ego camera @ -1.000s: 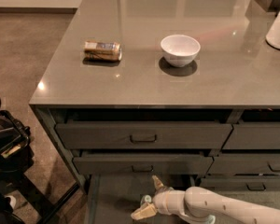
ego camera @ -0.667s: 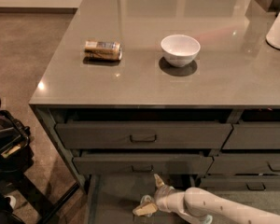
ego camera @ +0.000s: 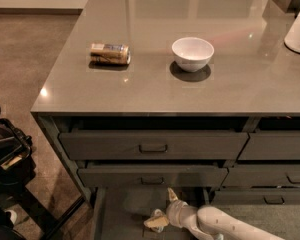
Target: Pick blue plastic bottle from bottom drawer and place on counter
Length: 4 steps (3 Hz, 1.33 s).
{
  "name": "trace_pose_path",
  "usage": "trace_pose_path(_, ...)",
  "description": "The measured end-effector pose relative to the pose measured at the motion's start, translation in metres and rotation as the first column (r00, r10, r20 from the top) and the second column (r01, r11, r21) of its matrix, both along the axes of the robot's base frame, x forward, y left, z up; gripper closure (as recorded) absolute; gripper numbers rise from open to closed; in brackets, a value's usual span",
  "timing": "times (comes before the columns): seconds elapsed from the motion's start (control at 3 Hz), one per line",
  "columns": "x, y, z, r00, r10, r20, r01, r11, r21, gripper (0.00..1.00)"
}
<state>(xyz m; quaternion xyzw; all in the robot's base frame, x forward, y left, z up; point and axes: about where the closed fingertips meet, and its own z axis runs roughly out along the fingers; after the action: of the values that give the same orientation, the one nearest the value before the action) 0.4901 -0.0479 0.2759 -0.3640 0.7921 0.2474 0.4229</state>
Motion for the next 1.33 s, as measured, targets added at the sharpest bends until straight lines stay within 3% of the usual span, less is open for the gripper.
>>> trace_pose_path(1.0, -0.016, 0.011, -0.045, 0.9937, -0.084, -0.074, 0.092, 0.990, 0.110, 0.00)
trace_pose_path(1.33, -0.018, 0.012, -0.047, 0.9933, -0.085, -0.078, 0.094, 0.989, 0.113, 0.16)
